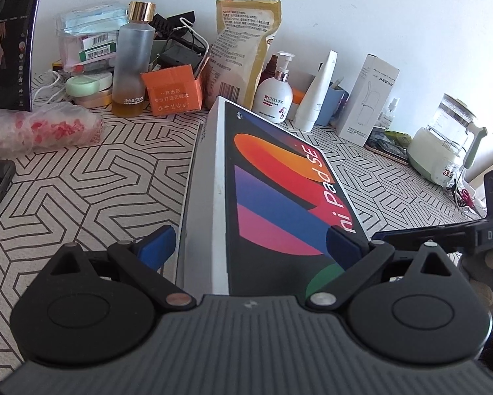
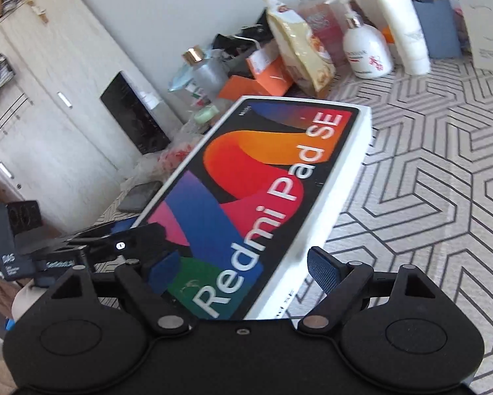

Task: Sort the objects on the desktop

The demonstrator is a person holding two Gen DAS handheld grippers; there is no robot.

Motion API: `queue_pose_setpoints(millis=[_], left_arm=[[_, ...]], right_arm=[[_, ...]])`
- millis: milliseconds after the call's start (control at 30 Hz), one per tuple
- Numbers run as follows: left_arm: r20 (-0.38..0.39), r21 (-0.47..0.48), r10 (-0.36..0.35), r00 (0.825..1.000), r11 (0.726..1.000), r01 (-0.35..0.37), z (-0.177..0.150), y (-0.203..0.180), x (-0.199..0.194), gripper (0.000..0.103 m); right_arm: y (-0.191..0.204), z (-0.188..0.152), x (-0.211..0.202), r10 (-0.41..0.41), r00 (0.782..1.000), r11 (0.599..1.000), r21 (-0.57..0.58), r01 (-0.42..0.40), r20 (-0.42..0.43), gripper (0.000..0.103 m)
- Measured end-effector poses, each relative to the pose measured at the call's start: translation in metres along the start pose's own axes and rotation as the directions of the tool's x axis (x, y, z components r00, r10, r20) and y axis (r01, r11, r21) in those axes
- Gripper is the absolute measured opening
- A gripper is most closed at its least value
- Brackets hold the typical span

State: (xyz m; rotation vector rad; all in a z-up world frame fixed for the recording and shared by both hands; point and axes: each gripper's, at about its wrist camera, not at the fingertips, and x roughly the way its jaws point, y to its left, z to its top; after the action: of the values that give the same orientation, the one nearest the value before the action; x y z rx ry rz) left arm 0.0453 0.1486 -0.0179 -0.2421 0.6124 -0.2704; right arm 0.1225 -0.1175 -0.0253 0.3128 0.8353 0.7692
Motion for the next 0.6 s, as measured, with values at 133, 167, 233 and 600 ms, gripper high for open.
queue_pose_setpoints(millis=[133, 167, 233, 600], left_arm=[[0.005, 0.003, -0.018, 1.000, 1.000, 0.018, -0.002, 0.002, -0.003, 0.099], [0.007, 0.004, -0.022, 1.000, 1.000, 0.022, -0.002, 0.002, -0.004, 0.099], [0.009, 0.005, -0.031, 0.999, 1.000, 0.031, -0.003, 0.003, -0.005, 0.099], [0.014, 0.026, -0.037, 0.999, 0.999, 0.037, -0.001, 0.005, -0.007, 0.097]], right_arm=[[-0.018, 0.001, 0.016, 0.032, 0.999, 0.994, 0.104, -0.029, -0.028, 0.089], [-0.020, 0.001, 0.021, 0.038, 0.999, 0.992, 0.120, -0.033, -0.036, 0.090], [-0.018, 0.000, 0.028, 0.017, 0.999, 0.994, 0.112, -0.013, -0.039, 0.090], [-0.005, 0.000, 0.013, 0.024, 1.000, 0.997, 0.068, -0.025, 0.010, 0.087]])
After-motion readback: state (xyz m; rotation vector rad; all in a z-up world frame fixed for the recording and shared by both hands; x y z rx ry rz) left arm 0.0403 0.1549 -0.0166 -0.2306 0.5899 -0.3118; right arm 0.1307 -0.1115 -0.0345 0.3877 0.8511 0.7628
